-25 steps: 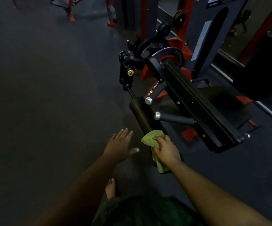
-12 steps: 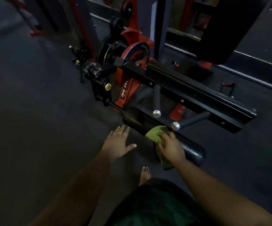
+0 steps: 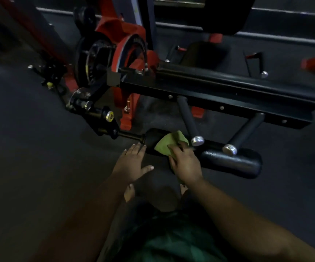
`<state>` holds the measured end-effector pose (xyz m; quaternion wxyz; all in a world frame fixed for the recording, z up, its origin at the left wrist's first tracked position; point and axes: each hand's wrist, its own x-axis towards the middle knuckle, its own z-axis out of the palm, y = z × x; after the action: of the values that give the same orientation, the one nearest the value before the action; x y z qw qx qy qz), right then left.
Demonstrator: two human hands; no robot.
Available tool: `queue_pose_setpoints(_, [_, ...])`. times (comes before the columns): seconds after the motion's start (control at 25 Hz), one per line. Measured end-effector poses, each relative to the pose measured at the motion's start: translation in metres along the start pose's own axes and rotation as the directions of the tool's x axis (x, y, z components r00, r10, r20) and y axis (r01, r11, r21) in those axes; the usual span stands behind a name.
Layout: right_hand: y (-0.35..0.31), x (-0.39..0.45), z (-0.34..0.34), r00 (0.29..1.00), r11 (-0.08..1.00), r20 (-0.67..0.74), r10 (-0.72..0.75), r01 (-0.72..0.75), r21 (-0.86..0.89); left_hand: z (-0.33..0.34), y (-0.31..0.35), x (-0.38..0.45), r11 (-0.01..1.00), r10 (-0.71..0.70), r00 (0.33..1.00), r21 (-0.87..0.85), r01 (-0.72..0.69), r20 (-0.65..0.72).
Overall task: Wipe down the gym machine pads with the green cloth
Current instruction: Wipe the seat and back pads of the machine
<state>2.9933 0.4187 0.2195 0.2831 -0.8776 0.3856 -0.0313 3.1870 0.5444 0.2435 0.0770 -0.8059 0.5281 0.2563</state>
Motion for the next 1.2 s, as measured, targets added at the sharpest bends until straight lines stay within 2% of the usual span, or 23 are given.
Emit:
queue_pose_setpoints(0.16, [-0.031, 0.029, 0.052, 0.966, 0.932, -0.008, 0.257, -0.25, -0.264, 0.005, -0.04, 0.063, 0.984, 0.147, 0.989, 0.102, -0.148, 0.019])
queue_pose_setpoints(0.28, [-0.045, 0.057, 0.09, 0.913, 0.865, 0.034, 0.407, -0.373, -0.335, 0.017, -0.064, 0.102, 0.956, 0.255, 0.965, 0.13, -0.261, 0.06])
queue_pose_setpoints(0.44, [-0.048, 0.09, 0.103, 0.93, 0.887, -0.021, 0.368, -0.357, -0.294, 0.032, -0.077, 0.131, 0.922, 0.365, 0.925, 0.096, -0.375, 0.102])
queue_pose_setpoints(0.6, [-0.005, 0.072, 0.098, 0.937, 0.878, -0.143, 0.32, -0.35, -0.326, 0.048, -0.065, 0.139, 0.914, 0.394, 0.916, 0.079, -0.399, 0.074])
queue_pose_setpoints(0.76, [0.05, 0.041, 0.073, 0.834, 0.773, -0.26, 0.486, -0.549, -0.318, 0.055, -0.06, 0.14, 0.917, 0.388, 0.922, 0.101, -0.386, -0.003])
queue_pose_setpoints(0.88, [0.023, 0.061, 0.093, 0.693, 0.693, -0.365, 0.621, -0.703, -0.157, 0.056, -0.056, 0.141, 0.924, 0.362, 0.932, 0.127, -0.361, 0.012])
queue_pose_setpoints(0.92, [0.004, 0.07, 0.106, 0.709, 0.713, -0.375, 0.597, -0.683, -0.157, 0.056, -0.054, 0.141, 0.928, 0.351, 0.936, 0.133, -0.349, 0.007])
queue_pose_setpoints(1.0, [-0.017, 0.075, 0.119, 0.825, 0.808, -0.311, 0.471, -0.545, -0.223, 0.056, -0.052, 0.142, 0.935, 0.33, 0.944, 0.139, -0.326, -0.006])
queue_pose_setpoints(1.08, [0.016, 0.063, 0.103, 0.897, 0.847, -0.223, 0.381, -0.435, -0.304, 0.055, -0.05, 0.143, 0.933, 0.331, 0.943, 0.155, -0.325, -0.013])
queue_pose_setpoints(1.12, [0.039, 0.053, 0.091, 0.898, 0.836, -0.209, 0.386, -0.437, -0.333, 0.055, -0.051, 0.145, 0.928, 0.338, 0.941, 0.173, -0.33, -0.017])
queue_pose_setpoints(1.2, [0.088, 0.028, 0.066, 0.831, 0.766, -0.269, 0.487, -0.554, -0.325, 0.053, -0.051, 0.147, 0.92, 0.352, 0.936, 0.193, -0.342, -0.017])
